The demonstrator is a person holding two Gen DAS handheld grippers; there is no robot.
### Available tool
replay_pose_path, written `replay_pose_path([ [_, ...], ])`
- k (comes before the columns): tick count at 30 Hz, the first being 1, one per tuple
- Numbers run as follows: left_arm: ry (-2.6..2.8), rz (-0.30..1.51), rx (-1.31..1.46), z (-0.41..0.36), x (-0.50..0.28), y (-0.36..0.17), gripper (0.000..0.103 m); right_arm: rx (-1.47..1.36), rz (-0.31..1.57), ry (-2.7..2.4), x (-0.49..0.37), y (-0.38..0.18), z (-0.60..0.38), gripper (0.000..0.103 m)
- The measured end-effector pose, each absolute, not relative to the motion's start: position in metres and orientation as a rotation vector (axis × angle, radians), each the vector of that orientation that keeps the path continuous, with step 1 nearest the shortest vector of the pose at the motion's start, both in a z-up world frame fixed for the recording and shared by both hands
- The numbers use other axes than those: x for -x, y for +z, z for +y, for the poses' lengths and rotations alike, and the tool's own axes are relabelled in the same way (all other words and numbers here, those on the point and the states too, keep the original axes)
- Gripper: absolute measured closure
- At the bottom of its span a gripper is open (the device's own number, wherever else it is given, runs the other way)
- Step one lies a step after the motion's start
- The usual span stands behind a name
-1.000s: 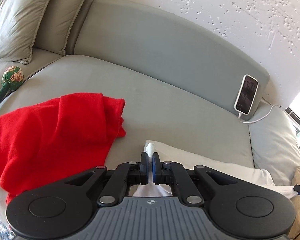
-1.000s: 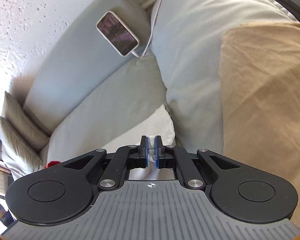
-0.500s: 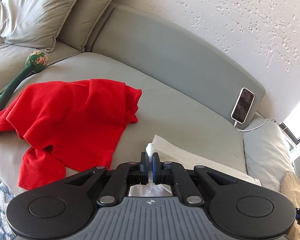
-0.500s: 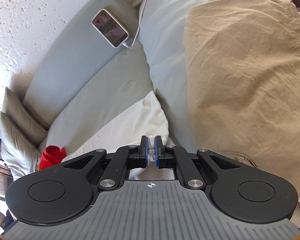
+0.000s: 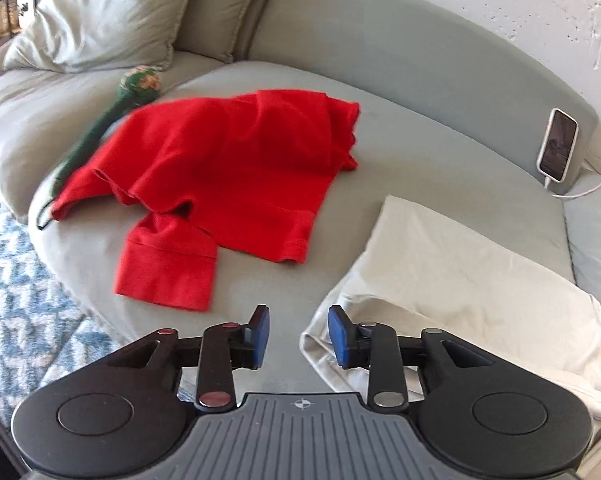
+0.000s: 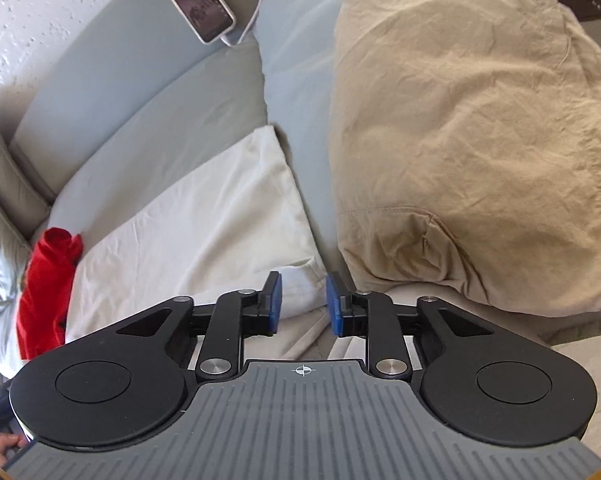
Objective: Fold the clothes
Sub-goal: 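Open both grippers and lift them off the folded shirt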
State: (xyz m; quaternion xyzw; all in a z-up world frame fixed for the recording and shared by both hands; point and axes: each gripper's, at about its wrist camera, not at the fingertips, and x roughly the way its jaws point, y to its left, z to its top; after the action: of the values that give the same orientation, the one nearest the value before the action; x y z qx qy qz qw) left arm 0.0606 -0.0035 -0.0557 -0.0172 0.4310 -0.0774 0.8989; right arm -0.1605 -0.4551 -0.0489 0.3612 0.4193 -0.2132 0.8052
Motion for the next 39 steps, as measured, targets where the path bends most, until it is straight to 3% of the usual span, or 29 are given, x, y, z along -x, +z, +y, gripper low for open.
replay_pose_path([
  [7, -0.504, 0.825, -0.059, -0.086, -0.054, -0.051, 0.073, -0.687, 0.988, -0.305, 0.107, -0.048, -0.429, 0.069],
  [14, -0.617, 0.962, -0.232, -0.158, -0.077, -0.102, 0.073, -0.602, 1.127, -0.301, 0.026, -0.088, -0.404, 0.069],
  [20, -0.857, 1.194, -0.333, -0.126, -0.029, -0.1, 0.077, -0.614, 1.361, -0.145, 0.058, -0.098, -0.383, 0.068],
  [23, -0.908, 1.164, -0.345, -0.096, 0.003, -0.085, 0.072, -0.733, 1.466, 0.042, 0.1, -0.097, -0.368, 0.069],
  [32, -0.666, 1.093, -0.04, -0.071, 0.002, -0.07, 0.064, -0.857, 1.291, -0.072, 0.149, -0.083, -0.37, 0.066],
  [39, -0.595, 1.081, -0.043, -0.074, -0.003, -0.075, 0.063, -0.8, 1.195, -0.116, 0.143, -0.066, -0.372, 0.066],
])
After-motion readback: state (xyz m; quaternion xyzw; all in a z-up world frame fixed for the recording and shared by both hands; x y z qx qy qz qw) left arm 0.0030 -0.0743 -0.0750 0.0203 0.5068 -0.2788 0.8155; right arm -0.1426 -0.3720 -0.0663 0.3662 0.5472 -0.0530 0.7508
